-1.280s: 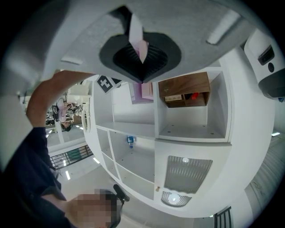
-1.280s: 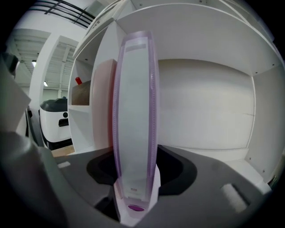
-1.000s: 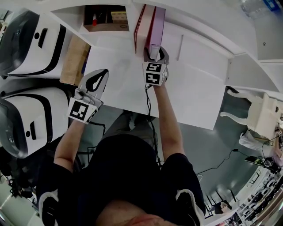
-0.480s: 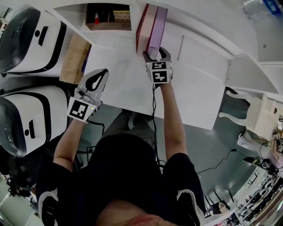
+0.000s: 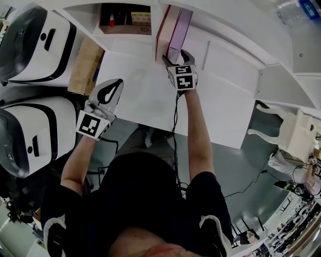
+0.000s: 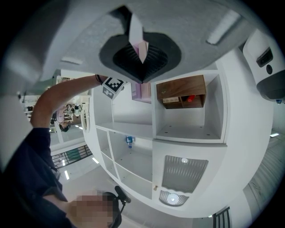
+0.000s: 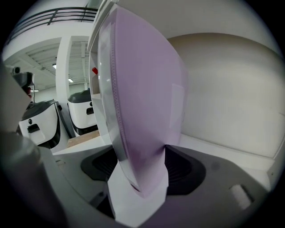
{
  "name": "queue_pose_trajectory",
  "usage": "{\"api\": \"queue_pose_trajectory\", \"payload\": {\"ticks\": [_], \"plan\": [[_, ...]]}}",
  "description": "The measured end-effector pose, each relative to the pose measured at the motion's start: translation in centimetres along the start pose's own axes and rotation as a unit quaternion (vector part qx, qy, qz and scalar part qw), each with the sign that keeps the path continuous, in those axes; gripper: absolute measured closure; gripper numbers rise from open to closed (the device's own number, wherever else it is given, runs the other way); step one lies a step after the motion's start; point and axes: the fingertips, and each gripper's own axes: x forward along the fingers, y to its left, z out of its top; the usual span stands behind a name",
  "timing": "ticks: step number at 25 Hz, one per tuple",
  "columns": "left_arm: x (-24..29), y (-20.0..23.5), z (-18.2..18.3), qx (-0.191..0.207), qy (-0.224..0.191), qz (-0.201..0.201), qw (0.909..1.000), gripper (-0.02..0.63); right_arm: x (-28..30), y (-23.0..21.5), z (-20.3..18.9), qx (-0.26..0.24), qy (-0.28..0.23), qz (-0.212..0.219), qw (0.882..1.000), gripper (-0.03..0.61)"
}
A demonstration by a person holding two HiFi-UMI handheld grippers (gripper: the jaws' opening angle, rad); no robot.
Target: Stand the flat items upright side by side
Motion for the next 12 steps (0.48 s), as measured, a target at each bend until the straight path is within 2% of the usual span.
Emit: {"api": "queue_pose_trajectory", "payload": {"ticks": [4, 8, 12], "plan": [[-0.13, 0.05, -0.19, -0.001, 0.001, 0.0, 1.0, 0.614, 0.2, -0.15, -0.02, -0.01, -0.008, 0.031, 0.999, 0.242], [-0.09, 0.04, -0.28, -0.003, 0.001, 0.0, 1.0, 0.614, 0.49, -0.41, 0.09, -0.022, -0.007, 0.054, 0.998, 0.209], [0.02, 0.04, -0.32, -0.002, 0.001, -0.001, 1.0, 0.614, 0.7, -0.4, 0.21, -0.032, -0.007, 0.08, 0.996, 0.213]]}}
